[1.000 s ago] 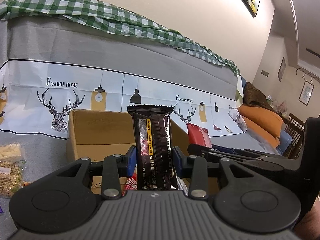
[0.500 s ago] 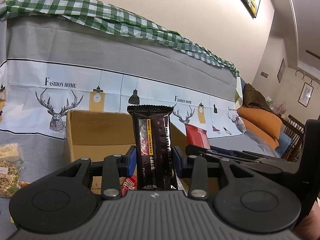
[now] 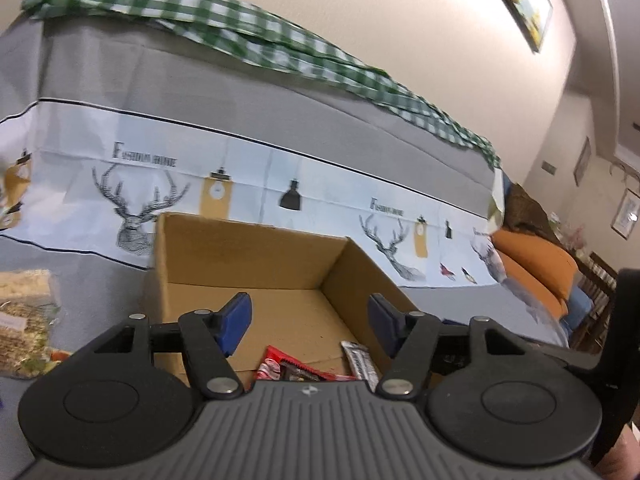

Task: Organize snacks
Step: 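Open both tools to drop the chocolate bar and red packet into box, then move both tools back down to the snack pile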

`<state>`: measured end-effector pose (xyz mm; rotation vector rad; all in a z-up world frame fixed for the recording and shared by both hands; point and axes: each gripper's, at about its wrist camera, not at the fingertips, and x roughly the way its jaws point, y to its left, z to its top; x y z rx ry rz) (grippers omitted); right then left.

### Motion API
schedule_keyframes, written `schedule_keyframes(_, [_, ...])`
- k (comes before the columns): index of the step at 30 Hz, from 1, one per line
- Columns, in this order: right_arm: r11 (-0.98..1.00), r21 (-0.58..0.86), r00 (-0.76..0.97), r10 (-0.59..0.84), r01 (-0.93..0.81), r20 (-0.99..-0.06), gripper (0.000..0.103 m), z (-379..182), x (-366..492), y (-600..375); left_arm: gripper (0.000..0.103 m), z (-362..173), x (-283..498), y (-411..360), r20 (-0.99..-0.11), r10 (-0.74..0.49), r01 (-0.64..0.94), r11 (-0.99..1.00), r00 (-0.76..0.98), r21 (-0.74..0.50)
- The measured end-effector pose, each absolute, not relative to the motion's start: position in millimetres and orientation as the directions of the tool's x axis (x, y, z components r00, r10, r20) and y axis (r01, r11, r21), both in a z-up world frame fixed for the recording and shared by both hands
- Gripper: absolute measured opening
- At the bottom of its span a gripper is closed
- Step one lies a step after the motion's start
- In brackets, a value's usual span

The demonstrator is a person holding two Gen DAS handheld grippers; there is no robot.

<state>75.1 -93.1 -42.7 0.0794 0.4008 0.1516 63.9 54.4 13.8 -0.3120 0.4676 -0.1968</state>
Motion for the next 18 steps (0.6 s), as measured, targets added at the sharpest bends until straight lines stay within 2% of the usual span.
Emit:
schedule_keyframes(6, [0.978,0.152,0.898,0.19,-0.14,-0.397,0.074,-45,75,-85,0.067,20,48,69,-0.358,-0.208,0.092,0.945,0.91,-0.315])
schedule_keyframes(8, [0.978,0.149,0.903,0.195,-0.148,-0.383,0.074,-45,72,-79,0.062,22,42,78,-0.342,-0.213,0.093,0.938,0.915,-0.335])
schedule_keyframes(9, [0.978,0.147,0.909,0.194,-0.149,-0.368,0.072,-44,69,-76,0.055,23,39,84,-0.341,-0.217,0.092,0.933,0.915,-0.347])
schedule_keyframes(11, [0.977,0.15,0.925,0.195,-0.153,-0.325,0.065,-40,62,-69,0.046,24,33,95,-0.349,-0.211,0.074,0.927,0.913,-0.367])
schedule_keyframes(13, [0.972,0.164,0.933,0.209,-0.166,-0.292,0.05,-36,56,-63,0.032,25,30,109,-0.373,-0.197,0.039,0.919,0.907,-0.391])
schedule_keyframes(16, [0.959,0.201,0.931,0.249,-0.199,-0.268,0.031,-33,50,-51,0.026,23,24,139,-0.395,-0.168,-0.045,0.877,0.903,-0.477])
schedule_keyframes(18, [0.947,0.223,0.92,0.286,-0.23,-0.268,0.027,-34,48,-40,0.025,20,20,160,-0.404,-0.136,-0.112,0.839,0.905,-0.533])
